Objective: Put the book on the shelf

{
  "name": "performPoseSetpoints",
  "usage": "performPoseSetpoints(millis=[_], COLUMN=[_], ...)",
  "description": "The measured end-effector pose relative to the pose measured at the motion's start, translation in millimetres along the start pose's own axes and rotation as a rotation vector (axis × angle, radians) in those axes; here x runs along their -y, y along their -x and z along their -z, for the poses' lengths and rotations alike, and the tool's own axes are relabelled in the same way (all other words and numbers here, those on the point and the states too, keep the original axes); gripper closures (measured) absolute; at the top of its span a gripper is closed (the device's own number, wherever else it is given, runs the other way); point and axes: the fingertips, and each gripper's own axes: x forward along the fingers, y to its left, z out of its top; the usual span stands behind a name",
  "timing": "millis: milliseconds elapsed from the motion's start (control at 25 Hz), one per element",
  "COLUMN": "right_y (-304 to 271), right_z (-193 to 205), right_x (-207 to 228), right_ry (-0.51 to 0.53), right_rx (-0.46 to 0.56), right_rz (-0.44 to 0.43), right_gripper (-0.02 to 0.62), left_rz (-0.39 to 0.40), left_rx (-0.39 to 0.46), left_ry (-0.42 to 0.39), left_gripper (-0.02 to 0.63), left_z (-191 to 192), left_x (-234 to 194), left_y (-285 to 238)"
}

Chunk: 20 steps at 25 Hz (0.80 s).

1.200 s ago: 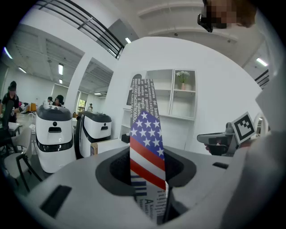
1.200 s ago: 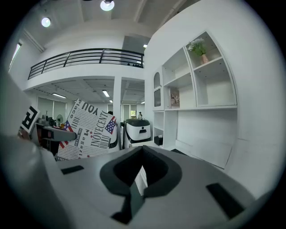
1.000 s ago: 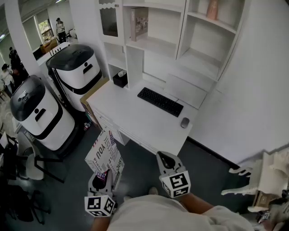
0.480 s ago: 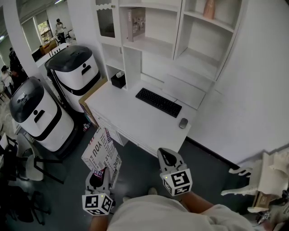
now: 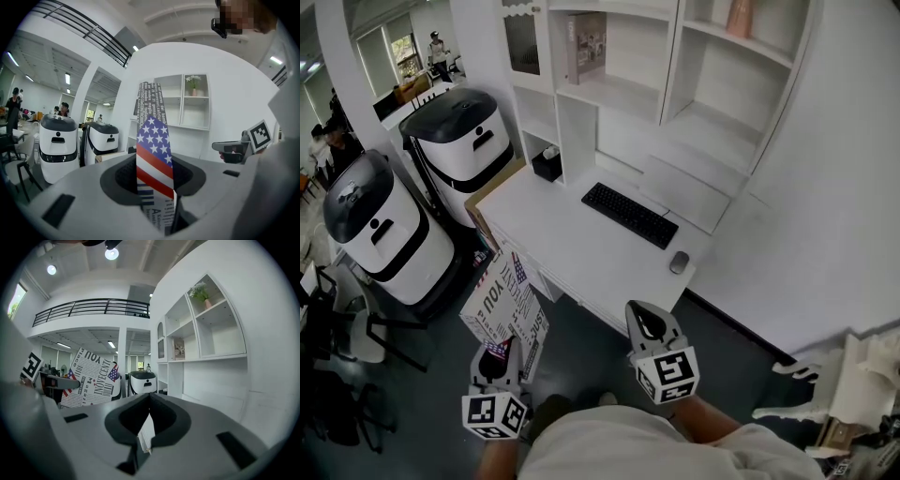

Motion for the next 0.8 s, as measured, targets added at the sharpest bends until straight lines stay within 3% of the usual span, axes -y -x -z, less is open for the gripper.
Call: performPoseSetpoints(millis=[320,800], right_y=[-11.1,-51.4], right_z=[7.5,8.6], right_x=[15.5,22.2], right_ry=[-0.007,0.030], right_rx=[-0.001,-0.011], right_rz=[-0.029,-0.016], right_gripper=[0.592,0.592], left_rz=[-0.034,-0.041], left_rx=[0.011,0.053], left_ry=[-0.001,0.018], left_gripper=[0.460,0.460], left_z=[0.0,-8.1], left_x=[3.8,-31.5], left_y=[-14.1,-58.4])
